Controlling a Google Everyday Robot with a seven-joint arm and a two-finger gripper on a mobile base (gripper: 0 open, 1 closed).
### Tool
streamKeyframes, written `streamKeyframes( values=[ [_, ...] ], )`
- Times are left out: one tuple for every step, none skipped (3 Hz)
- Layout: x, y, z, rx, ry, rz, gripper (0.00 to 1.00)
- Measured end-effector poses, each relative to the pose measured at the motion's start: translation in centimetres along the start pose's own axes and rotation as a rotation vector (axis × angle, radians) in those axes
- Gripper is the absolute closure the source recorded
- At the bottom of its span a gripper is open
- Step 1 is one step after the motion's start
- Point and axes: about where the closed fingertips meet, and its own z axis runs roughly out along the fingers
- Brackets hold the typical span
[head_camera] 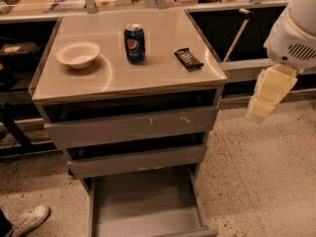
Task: Place rxbar chocolate into bottom drawer
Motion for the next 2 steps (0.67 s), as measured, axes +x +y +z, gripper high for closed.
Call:
streamKeyframes(
  values=[
    [-0.3,-2.6,3.0,-0.011,0.082,0.141,0.00],
    [-1.3,-4.4,5.5,-0.055,0.123,0.220,0.00]
  ],
)
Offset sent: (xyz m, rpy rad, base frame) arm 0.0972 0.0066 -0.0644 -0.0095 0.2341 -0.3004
